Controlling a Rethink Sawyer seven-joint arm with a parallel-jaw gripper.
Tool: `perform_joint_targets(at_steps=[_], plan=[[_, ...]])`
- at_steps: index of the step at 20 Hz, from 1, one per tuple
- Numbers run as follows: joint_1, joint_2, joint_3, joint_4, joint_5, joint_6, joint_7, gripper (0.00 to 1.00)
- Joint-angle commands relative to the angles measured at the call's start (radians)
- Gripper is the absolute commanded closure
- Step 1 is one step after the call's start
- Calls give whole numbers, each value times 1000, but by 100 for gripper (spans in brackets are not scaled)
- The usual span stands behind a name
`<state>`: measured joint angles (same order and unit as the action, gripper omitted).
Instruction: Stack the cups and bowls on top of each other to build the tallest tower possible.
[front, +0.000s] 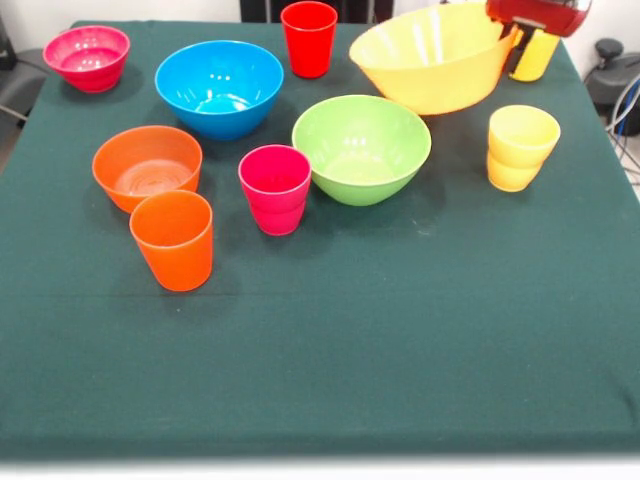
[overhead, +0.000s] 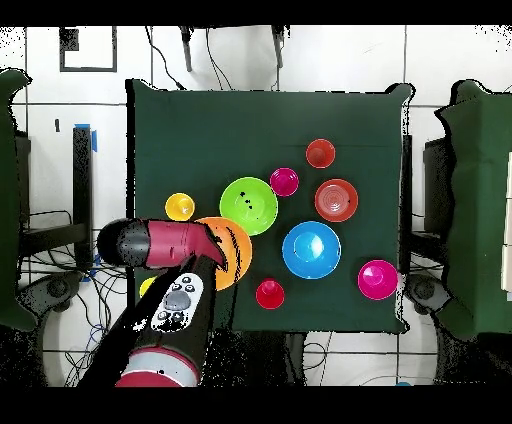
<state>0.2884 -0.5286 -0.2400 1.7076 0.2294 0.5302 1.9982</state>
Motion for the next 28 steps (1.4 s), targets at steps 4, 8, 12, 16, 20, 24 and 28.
perform_joint_targets(at_steps=[4, 8, 12, 16, 20, 24, 28], plan=[[10, -93, 47, 39, 19, 173, 176, 100], [-5, -120, 44, 41, 11, 206, 159, 100], [-21, -155, 44, 51, 7, 241, 144, 100], [-18, -191, 36, 57, 4, 281, 149, 100], [-21, -214, 33, 57, 0, 309, 145, 100], [-58, -197, 51, 57, -6, 282, 106, 100], [-109, -185, 74, 79, -16, 232, 54, 100]])
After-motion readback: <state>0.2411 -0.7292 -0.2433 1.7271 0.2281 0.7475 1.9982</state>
